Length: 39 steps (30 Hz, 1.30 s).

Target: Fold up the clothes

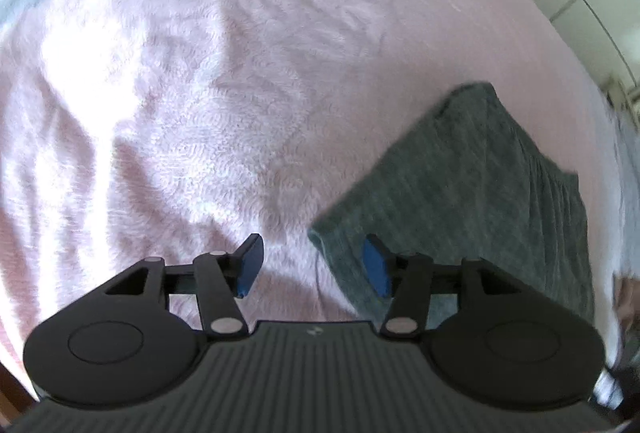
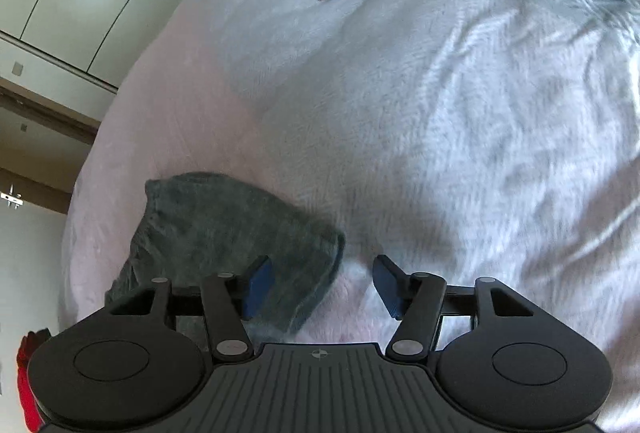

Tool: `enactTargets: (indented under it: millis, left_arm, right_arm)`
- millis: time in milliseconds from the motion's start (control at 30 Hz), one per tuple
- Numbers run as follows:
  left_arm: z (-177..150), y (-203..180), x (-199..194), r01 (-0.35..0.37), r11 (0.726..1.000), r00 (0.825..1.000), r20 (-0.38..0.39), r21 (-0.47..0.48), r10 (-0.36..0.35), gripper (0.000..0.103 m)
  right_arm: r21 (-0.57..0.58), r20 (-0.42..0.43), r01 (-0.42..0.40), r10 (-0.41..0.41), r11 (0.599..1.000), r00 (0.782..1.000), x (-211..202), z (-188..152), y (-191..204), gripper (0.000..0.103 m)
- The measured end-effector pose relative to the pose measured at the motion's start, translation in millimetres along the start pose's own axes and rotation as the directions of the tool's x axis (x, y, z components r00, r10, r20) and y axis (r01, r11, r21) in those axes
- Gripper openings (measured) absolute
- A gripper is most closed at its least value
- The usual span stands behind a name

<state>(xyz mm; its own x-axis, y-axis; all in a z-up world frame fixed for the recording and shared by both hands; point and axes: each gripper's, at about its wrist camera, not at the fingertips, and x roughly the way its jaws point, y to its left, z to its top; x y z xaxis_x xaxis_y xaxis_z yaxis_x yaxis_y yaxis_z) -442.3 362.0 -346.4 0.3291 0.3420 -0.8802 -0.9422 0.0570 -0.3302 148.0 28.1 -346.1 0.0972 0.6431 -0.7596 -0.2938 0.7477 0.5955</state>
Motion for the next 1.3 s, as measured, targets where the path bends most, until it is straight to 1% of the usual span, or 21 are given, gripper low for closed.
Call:
enactTargets:
  millis: [33,100,133,200,300,367,400,467,533,600,667,733,800,900,933,1033,1100,1133,1167,1200,1300]
  left_arm:
    - [1.0,1.5,6.5,0.023,1.000,1.000,-0.008,-0.017,-0.023,0.042]
    - [1.7,2.5,18.3,0.067,0.997,0.997,-0.021,-0.035,-0.068,0.014]
    - [1.1,1.0,19.9,0.066,0.998,0.998,-0.014,-0.018,-0.067,0.000]
    - [-0.2,-3.5,17.1,0.044,0.998,0.999,0.024,0.035,-0.045,0.000]
    - [0.2,-11.2,-4.6,-0.012,0.987,0.989,0.145,0.158,-0.011,0.000]
    - [1.0,-14.4,-9.9,-0.020,0.978,0.986,0.167,0.206,-0.015,0.001]
    - [-1.0,-15.7,-3.9,-0.023,0.977,0.990,0.138,0.211,-0.007,0.001]
    - [-5.4,-18.4,9.5,-0.029,0.976,0.997,0.073,0.218,0.013,0.012]
    - [-15.6,-17.2,15.4,-0.069,0.981,0.997,0.046,0.180,0.061,0.023]
    - [-27.6,-11.7,8.0,-0.061,0.995,0.998,0.039,0.085,0.058,0.024]
    - [-45.4,-10.0,-3.8,0.003,1.000,1.000,0.003,-0.024,-0.003,0.026]
    - [-65.3,-13.1,-12.6,0.075,0.990,0.996,-0.045,-0.115,-0.080,0.030]
    - [-87.0,-24.3,-12.6,0.150,0.972,0.979,-0.110,-0.178,-0.171,0.034]
    - [-116.8,-47.3,7.1,0.229,0.940,0.938,-0.202,-0.252,-0.283,0.040]
    - [-121.4,-51.6,13.2,0.229,0.935,0.937,-0.200,-0.269,-0.287,0.040]
    - [-134.1,-63.5,30.8,0.224,0.921,0.938,-0.186,-0.318,-0.292,0.038]
    - [-134.9,-66.7,37.3,0.223,0.915,0.942,-0.169,-0.337,-0.292,0.032]
    - [-134.2,-68.2,38.8,0.230,0.913,0.940,-0.165,-0.336,-0.298,0.014]
    - [-132.8,-70.4,39.9,0.241,0.917,0.936,-0.173,-0.319,-0.306,0.000]
    - [-132.8,-71.8,38.0,0.245,0.925,0.936,-0.177,-0.290,-0.303,0.000]
    - [-136.6,-74.1,29.6,0.234,0.949,0.942,-0.194,-0.210,-0.275,0.000]
  right_arm:
    - [0.001,-0.002,0.003,-0.003,1.000,1.000,-1.1,0.2,-0.1,0.059]
    - [0.001,-0.004,0.009,-0.009,1.000,1.000,-3.6,0.6,-0.1,0.059]
    - [0.001,-0.003,0.013,-0.013,1.000,1.000,-5.1,0.7,0.2,0.059]
    - [-0.016,-0.004,0.021,-0.021,1.000,1.000,-7.8,-0.4,1.6,0.059]
    - [-0.040,-0.018,0.024,-0.025,0.999,1.000,-6.2,-6.0,2.9,0.059]
    - [-0.042,-0.034,0.023,-0.025,0.999,0.999,-4.3,-11.3,1.7,0.059]
    - [-0.036,-0.040,0.022,-0.024,0.999,0.999,-4.5,-14.6,1.1,0.059]
    - [-0.022,-0.054,0.021,-0.022,1.000,0.998,-4.6,-21.7,0.4,0.059]
    - [-0.003,-0.074,0.000,0.000,1.000,0.997,-8.2,-28.4,0.3,0.059]
    - [0.012,-0.104,-0.023,0.024,1.000,0.994,-10.9,-35.8,0.6,0.059]
    - [0.030,-0.145,-0.048,0.052,0.998,0.988,-12.3,-44.6,0.7,0.059]
    - [0.077,-0.192,-0.088,0.102,0.993,0.976,-8.6,-57.0,1.5,0.059]
    - [0.125,-0.238,-0.125,0.152,0.984,0.959,-2.1,-70.6,4.0,0.059]
    - [0.182,-0.301,-0.169,0.218,0.969,0.928,13.4,-92.5,12.7,0.059]
    - [0.194,-0.320,-0.181,0.236,0.964,0.917,19.3,-99.3,16.4,0.059]
    - [0.191,-0.325,-0.177,0.232,0.966,0.917,30.4,-106.1,23.7,0.059]
    - [0.187,-0.325,-0.173,0.227,0.967,0.918,37.6,-110.0,28.4,0.037]
    - [0.184,-0.326,-0.171,0.224,0.968,0.918,41.1,-112.0,30.7,0.014]
    - [0.182,-0.326,-0.169,0.221,0.969,0.919,44.7,-113.9,33.1,0.012]
    - [0.158,-0.327,-0.163,0.207,0.974,0.922,43.5,-115.4,34.9,0.006]
    - [0.078,-0.338,-0.142,0.160,0.987,0.927,36.5,-119.8,38.2,0.002]
